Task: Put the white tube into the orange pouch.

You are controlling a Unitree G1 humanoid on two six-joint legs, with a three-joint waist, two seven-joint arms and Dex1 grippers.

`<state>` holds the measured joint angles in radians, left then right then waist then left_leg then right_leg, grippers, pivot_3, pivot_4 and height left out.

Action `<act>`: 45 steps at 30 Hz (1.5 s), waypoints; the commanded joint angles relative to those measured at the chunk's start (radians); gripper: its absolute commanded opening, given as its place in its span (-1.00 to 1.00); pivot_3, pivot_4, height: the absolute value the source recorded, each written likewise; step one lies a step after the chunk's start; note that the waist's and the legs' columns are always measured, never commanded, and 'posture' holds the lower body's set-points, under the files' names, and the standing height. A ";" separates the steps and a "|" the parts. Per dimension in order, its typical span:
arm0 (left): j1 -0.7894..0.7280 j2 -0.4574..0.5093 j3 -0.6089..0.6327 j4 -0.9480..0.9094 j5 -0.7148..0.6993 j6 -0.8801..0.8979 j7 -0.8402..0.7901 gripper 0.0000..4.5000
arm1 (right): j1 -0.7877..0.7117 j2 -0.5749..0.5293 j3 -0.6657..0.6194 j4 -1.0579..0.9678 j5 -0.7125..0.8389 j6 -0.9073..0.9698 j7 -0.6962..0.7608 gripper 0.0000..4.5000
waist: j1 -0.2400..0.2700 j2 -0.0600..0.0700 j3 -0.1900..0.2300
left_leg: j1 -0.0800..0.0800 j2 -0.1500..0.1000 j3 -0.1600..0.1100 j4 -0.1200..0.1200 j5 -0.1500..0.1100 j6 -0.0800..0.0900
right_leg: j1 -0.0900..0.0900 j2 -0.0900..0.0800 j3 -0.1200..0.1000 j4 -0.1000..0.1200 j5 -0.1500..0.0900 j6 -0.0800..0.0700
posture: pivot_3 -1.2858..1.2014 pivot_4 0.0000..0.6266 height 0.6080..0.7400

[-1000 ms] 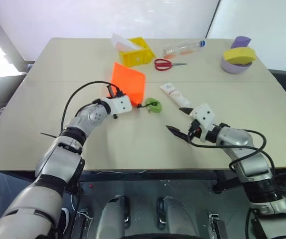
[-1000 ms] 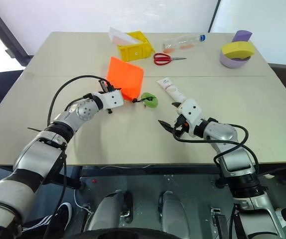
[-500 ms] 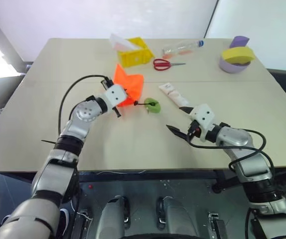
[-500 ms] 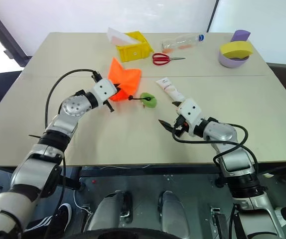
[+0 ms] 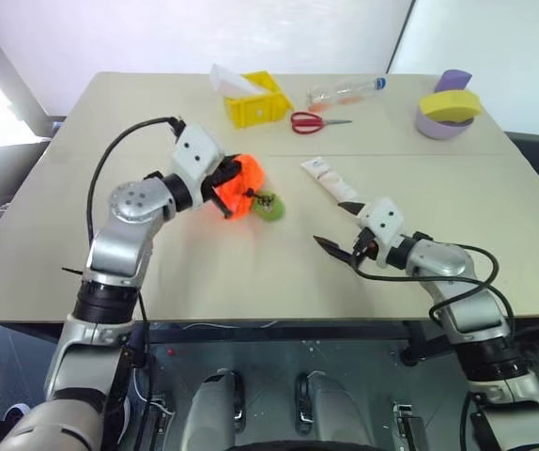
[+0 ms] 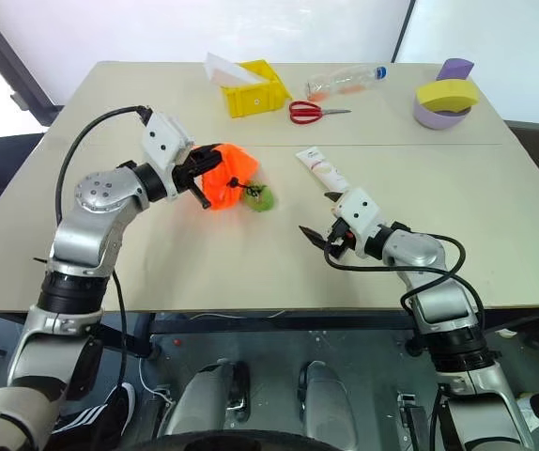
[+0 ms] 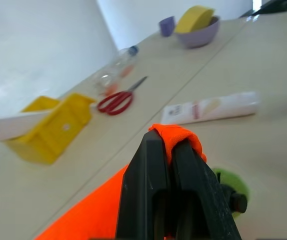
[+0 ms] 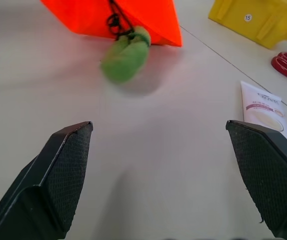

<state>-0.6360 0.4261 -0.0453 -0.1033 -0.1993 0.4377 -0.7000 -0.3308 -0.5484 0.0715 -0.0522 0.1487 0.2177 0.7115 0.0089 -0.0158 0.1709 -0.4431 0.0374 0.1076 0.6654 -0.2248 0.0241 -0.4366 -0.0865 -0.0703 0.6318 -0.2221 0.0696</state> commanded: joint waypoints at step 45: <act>0.264 0.054 -0.028 0.064 -0.015 -0.271 -0.113 -0.98 | -0.558 0.127 -0.078 0.574 -0.002 0.350 -0.196 1.00 | -0.024 0.001 0.000 | -0.001 0.003 0.002 -0.003 0.000 -0.001 | -0.003 -0.001 0.001 -0.001 0.000 -0.007 | 0.03 -0.52 1.00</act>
<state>-0.3586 0.4845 -0.0761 -0.0179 -0.2066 0.1703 -0.8211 -0.8453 -0.4206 -0.0172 0.5068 0.1559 0.5649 0.4959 -0.0152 -0.0143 0.1710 -0.4440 0.0409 0.1098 0.6628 -0.2249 0.0235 -0.4398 -0.0869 -0.0690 0.6304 -0.2218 0.0630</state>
